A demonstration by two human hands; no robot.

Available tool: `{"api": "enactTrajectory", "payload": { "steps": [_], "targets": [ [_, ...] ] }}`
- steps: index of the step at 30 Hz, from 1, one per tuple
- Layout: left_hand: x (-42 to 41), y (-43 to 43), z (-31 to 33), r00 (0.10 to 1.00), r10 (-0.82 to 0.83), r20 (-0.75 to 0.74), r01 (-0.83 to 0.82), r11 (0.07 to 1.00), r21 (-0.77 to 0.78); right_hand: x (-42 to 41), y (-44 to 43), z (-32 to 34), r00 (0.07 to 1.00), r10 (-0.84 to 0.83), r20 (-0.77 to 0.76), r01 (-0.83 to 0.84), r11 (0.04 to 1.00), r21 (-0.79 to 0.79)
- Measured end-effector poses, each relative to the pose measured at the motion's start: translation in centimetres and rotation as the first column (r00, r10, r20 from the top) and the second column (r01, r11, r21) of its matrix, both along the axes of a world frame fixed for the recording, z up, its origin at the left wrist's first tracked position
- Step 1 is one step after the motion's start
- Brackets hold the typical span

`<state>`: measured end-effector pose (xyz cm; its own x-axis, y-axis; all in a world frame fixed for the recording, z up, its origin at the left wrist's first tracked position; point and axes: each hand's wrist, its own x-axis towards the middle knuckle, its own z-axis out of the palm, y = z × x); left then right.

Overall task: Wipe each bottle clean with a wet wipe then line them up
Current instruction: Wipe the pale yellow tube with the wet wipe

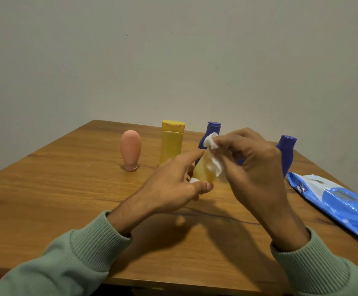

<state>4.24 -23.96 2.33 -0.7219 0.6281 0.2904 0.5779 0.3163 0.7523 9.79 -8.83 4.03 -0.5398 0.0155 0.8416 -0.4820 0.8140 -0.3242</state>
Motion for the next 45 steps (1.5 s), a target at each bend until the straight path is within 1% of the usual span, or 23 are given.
{"api": "enactTrajectory", "payload": {
  "steps": [3, 7, 10, 16, 22, 24, 28, 30, 31, 33, 35, 37, 40, 42, 45],
  "targets": [
    [-0.3, -0.1, 0.0, 1.0, 0.02, -0.012, -0.02, 1.0, -0.019, 0.0, -0.3, -0.1, 0.999, 0.023, 0.047, -0.025, 0.999, 0.047],
    [-0.6, -0.4, 0.4, 1.0, 0.004, -0.01, -0.005, 0.997, -0.076, -0.1, 0.9, 0.6, 0.996, -0.088, -0.015, 0.088, 0.996, -0.006],
    [-0.7, -0.7, 0.7, 1.0, -0.001, -0.011, 0.0, 0.996, -0.09, -0.2, 1.3, 1.0, 0.992, -0.119, -0.047, 0.116, 0.991, -0.062],
    [-0.4, -0.3, 0.5, 0.999, -0.03, 0.028, 0.03, 1.0, -0.002, -0.1, 0.6, 0.7, 0.999, -0.03, -0.027, 0.027, 0.995, -0.091],
    [-0.4, -0.2, 0.6, 0.998, -0.041, 0.051, 0.035, 0.993, 0.109, 0.1, -0.3, 0.1, 0.997, 0.054, 0.055, -0.057, 0.996, 0.063],
    [-0.3, -0.2, 0.7, 0.996, -0.058, 0.072, 0.048, 0.99, 0.134, 0.1, -0.2, 0.2, 0.998, 0.051, 0.049, -0.055, 0.994, 0.094],
    [-0.3, -0.2, 0.8, 0.988, -0.099, 0.122, 0.086, 0.991, 0.104, 0.0, 1.2, 0.8, 0.998, -0.046, -0.049, 0.048, 0.998, 0.038],
    [-0.2, -0.2, 0.8, 0.985, -0.111, 0.134, 0.095, 0.988, 0.118, -0.1, 1.5, 1.0, 0.993, -0.09, -0.072, 0.091, 0.996, 0.004],
    [-0.1, -0.2, 0.8, 0.983, -0.118, 0.141, 0.098, 0.985, 0.144, -0.1, 1.4, 1.0, 0.994, -0.082, -0.066, 0.082, 0.997, -0.011],
    [0.1, -0.2, 0.7, 0.976, -0.13, 0.175, 0.09, 0.972, 0.217, 0.0, 1.0, 0.9, 1.0, -0.007, -0.013, 0.006, 1.0, -0.027],
    [0.1, -0.2, 0.6, 0.972, -0.133, 0.195, 0.084, 0.967, 0.24, 0.0, 0.8, 0.9, 0.998, 0.052, 0.045, -0.052, 0.999, -0.007],
    [0.0, -0.4, 0.7, 0.969, -0.148, 0.197, 0.108, 0.974, 0.201, 0.0, 1.1, 0.9, 0.998, 0.044, 0.051, -0.043, 0.999, -0.022],
    [-0.1, -0.4, 1.0, 0.969, -0.162, 0.189, 0.128, 0.976, 0.178, -0.1, 1.4, 1.0, 1.0, -0.015, -0.005, 0.014, 0.997, -0.073],
    [-0.1, -0.4, 0.9, 0.968, -0.164, 0.191, 0.119, 0.968, 0.223, -0.1, 1.0, 0.9, 1.0, -0.011, -0.013, 0.01, 0.997, -0.076],
    [-0.1, -0.4, 0.7, 0.959, -0.179, 0.218, 0.107, 0.946, 0.306, -0.1, 0.6, 0.8, 0.998, 0.056, 0.035, -0.054, 0.997, -0.056]
  ]
}}
